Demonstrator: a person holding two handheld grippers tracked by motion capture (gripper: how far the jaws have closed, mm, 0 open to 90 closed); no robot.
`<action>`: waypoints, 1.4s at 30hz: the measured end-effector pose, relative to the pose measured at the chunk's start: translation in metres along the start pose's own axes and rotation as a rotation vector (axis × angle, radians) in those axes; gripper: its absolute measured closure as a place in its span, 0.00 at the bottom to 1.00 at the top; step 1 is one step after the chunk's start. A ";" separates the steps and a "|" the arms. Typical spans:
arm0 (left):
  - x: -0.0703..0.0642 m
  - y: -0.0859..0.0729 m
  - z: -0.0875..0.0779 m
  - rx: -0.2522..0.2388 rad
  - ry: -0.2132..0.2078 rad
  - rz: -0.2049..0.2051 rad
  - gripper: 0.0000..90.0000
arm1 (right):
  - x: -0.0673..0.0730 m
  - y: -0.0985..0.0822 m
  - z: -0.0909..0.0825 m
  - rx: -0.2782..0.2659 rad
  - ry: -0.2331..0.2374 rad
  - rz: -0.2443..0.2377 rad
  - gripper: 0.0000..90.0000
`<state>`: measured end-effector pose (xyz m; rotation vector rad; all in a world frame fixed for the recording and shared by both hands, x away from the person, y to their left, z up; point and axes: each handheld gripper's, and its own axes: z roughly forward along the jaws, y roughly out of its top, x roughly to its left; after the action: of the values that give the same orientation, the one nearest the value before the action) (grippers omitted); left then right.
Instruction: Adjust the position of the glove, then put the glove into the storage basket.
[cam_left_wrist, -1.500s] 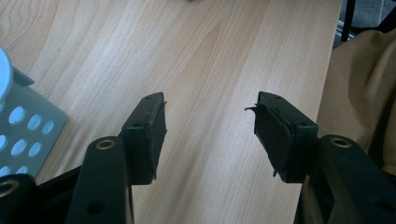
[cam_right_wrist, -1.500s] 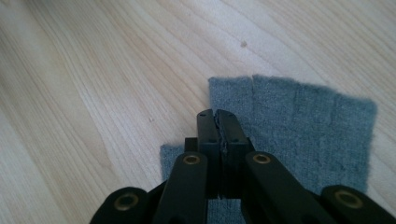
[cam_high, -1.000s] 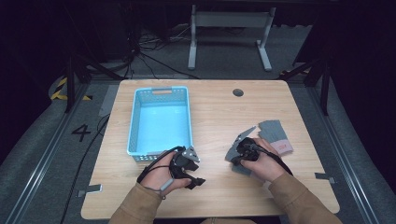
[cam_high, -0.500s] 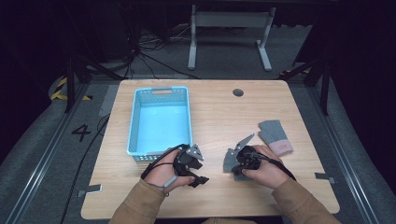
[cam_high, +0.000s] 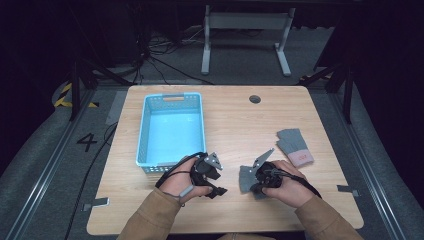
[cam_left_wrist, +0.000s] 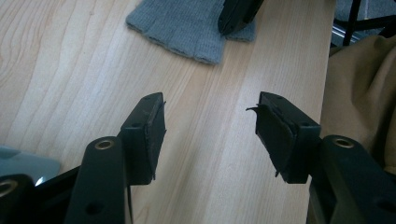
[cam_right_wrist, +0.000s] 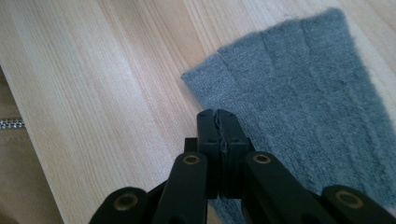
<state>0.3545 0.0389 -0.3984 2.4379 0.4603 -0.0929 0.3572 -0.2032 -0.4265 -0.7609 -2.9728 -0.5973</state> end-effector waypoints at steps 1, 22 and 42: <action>0.001 0.001 0.000 0.000 0.000 0.004 0.48 | -0.001 -0.001 -0.002 -0.012 -0.003 -0.004 1.00; 0.005 0.004 -0.006 -0.063 0.030 -0.045 0.49 | -0.041 -0.036 -0.066 -0.328 -0.166 0.226 1.00; 0.008 -0.008 -0.015 -0.099 0.065 -0.103 0.49 | -0.102 -0.076 -0.057 -0.321 -0.256 0.441 1.00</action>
<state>0.3589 0.0561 -0.3929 2.3251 0.6060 -0.0334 0.4069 -0.3324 -0.4121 -1.5702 -2.7930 -1.0162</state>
